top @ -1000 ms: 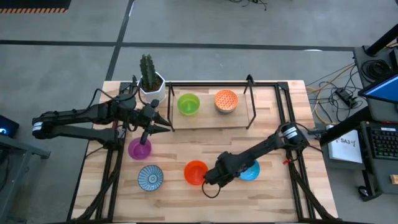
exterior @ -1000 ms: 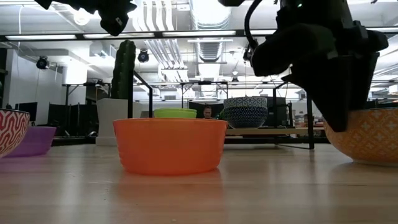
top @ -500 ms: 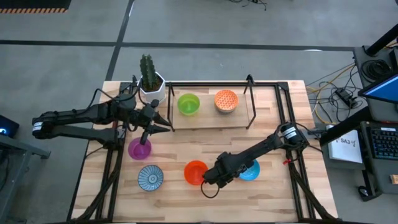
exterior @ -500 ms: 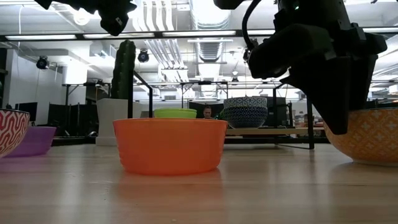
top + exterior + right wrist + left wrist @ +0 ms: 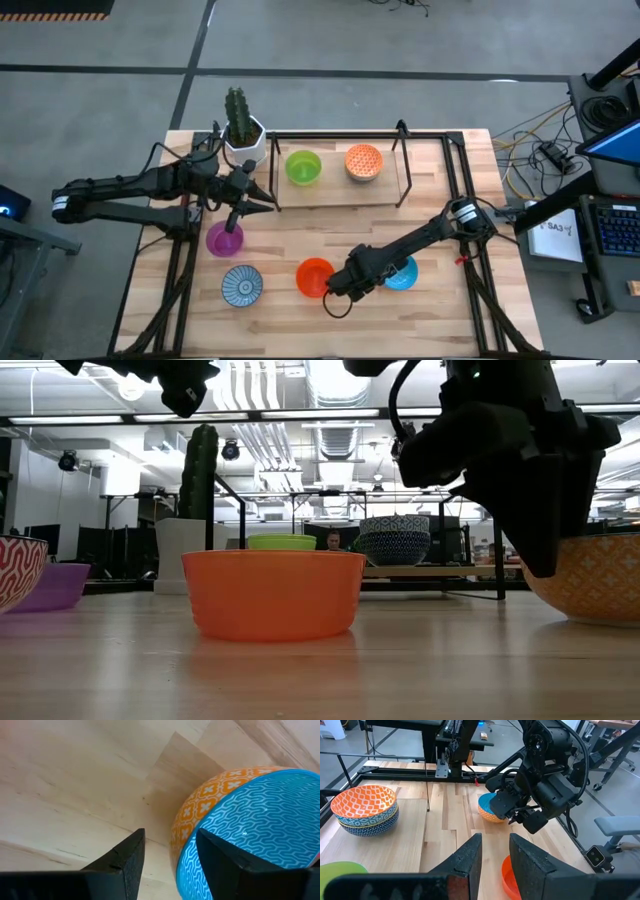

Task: Place and stack bowls onto a shelf
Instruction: Stack the blue pattern bowl on the orange pattern bowl

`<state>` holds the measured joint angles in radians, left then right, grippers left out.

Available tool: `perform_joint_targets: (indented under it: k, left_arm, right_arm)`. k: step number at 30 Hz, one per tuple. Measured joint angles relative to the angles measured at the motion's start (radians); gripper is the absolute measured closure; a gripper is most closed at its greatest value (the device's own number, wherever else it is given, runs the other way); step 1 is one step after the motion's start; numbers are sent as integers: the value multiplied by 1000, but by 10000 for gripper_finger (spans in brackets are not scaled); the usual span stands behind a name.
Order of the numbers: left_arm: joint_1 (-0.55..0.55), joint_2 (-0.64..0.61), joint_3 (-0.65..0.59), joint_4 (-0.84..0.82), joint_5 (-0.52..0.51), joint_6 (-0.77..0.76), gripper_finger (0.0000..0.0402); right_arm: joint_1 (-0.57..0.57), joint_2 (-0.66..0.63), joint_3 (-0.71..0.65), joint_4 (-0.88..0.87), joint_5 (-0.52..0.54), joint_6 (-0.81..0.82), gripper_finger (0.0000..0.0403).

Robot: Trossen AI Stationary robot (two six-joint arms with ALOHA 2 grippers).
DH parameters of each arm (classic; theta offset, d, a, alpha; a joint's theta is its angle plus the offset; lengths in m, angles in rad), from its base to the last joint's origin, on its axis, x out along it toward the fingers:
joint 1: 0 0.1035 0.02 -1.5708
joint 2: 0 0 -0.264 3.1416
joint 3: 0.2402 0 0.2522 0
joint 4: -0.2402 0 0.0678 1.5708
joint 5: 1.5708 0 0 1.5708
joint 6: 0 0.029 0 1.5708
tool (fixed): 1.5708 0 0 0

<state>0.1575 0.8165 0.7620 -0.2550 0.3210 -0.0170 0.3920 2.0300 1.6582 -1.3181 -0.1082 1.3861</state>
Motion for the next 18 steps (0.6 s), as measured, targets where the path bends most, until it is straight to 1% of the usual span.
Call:
perform_joint_targets:
  k: [5, 6, 7, 8, 11, 14, 15, 18]
  left_arm:
    - [0, 0, 0, 0, 0, 0, 320]
    - [0, 0, 0, 0, 0, 0, 320]
    - [0, 0, 0, 0, 0, 0, 320]
    - [0, 0, 0, 0, 0, 0, 320]
    - [0, 0, 0, 0, 0, 0, 320]
    - [0, 0, 0, 0, 0, 0, 320]
    - [0, 0, 0, 0, 0, 0, 320]
    - [0, 0, 0, 0, 0, 0, 320]
  right_arm:
    - [0, 0, -17, 0, 2, 0, 239]
    - [0, 0, -21, 0, 2, 0, 245]
    - [0, 0, -24, 0, 2, -1, 260]
    - [0, 0, -26, 1, 3, -12, 284]
    - [0, 0, -27, 9, 14, -45, 369]
    - [-1, 1, -28, 21, 17, -66, 385]
    - [-3, 1, -28, 22, 1, -66, 388]
    - [-3, 1, -28, 19, 3, -72, 390]
